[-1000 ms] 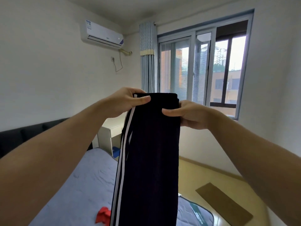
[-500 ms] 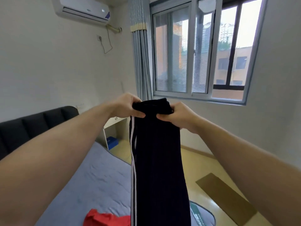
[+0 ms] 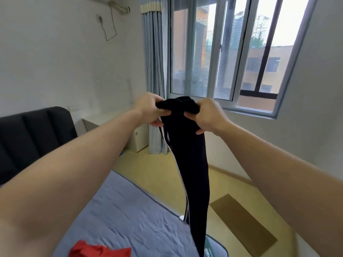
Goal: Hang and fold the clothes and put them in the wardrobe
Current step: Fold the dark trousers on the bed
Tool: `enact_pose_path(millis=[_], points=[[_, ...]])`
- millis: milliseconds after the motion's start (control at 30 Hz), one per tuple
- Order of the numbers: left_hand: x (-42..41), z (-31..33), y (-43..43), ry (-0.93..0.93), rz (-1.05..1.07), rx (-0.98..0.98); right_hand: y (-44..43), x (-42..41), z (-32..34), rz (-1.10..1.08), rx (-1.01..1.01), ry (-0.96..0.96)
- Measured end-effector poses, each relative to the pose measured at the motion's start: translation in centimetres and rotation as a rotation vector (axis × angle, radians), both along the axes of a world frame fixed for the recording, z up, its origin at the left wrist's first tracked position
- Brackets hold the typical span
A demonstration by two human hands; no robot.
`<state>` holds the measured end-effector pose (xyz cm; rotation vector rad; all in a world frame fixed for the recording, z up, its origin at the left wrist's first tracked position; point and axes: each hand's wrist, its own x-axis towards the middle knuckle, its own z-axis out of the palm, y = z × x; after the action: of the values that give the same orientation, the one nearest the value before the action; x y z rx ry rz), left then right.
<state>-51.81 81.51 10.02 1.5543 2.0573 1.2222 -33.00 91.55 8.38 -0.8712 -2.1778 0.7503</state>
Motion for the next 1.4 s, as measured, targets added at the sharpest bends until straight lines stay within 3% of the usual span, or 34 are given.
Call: enact_pose_path(millis=[167,333,467,600,733,833,1000,1233,1333,1400], points=[[0.1,-4.7,-6.1,-0.498,-0.035,0.089,-5.5,0.4,-3.1,0.015,-0.019,-0.066],[-0.8,-16.0,-15.8,-0.811,0.093,0.022,-14.6,-1.1,-12.2,0.057,0.158,-0.407],[-1.1,-29.1,-24.6,-1.078,0.402,-0.102,-24.1,-3.4,-25.2,0.202,0.291,-0.675],[0.8,-44.3,-34.8,-1.057,0.718,-0.27,-36.0,-3.9,-38.8,0.466,0.208,-0.919],[3.9,-56.9,-45.9,-1.338,0.927,-0.567,-47.6,-2.5,-49.4,0.7,0.096,-1.075],[5.7,-63.6,-53.5,-1.491,1.112,-0.646,-54.5,-1.9,-54.6,0.84,0.045,-1.147],[9.1,-69.5,-65.7,-1.454,1.389,-0.562,-64.3,-1.1,-60.9,1.025,-0.028,-1.206],[11.4,-74.9,-78.3,-1.396,1.563,-0.44,-75.1,0.6,-67.8,1.379,-0.195,-1.373],[11.0,-77.0,-81.4,-1.2,1.6,-0.534,-76.3,0.9,-69.9,1.377,-0.244,-1.483],[11.0,-78.2,-82.4,-0.993,1.616,-0.695,-75.3,0.5,-71.2,1.308,-0.297,-1.523]])
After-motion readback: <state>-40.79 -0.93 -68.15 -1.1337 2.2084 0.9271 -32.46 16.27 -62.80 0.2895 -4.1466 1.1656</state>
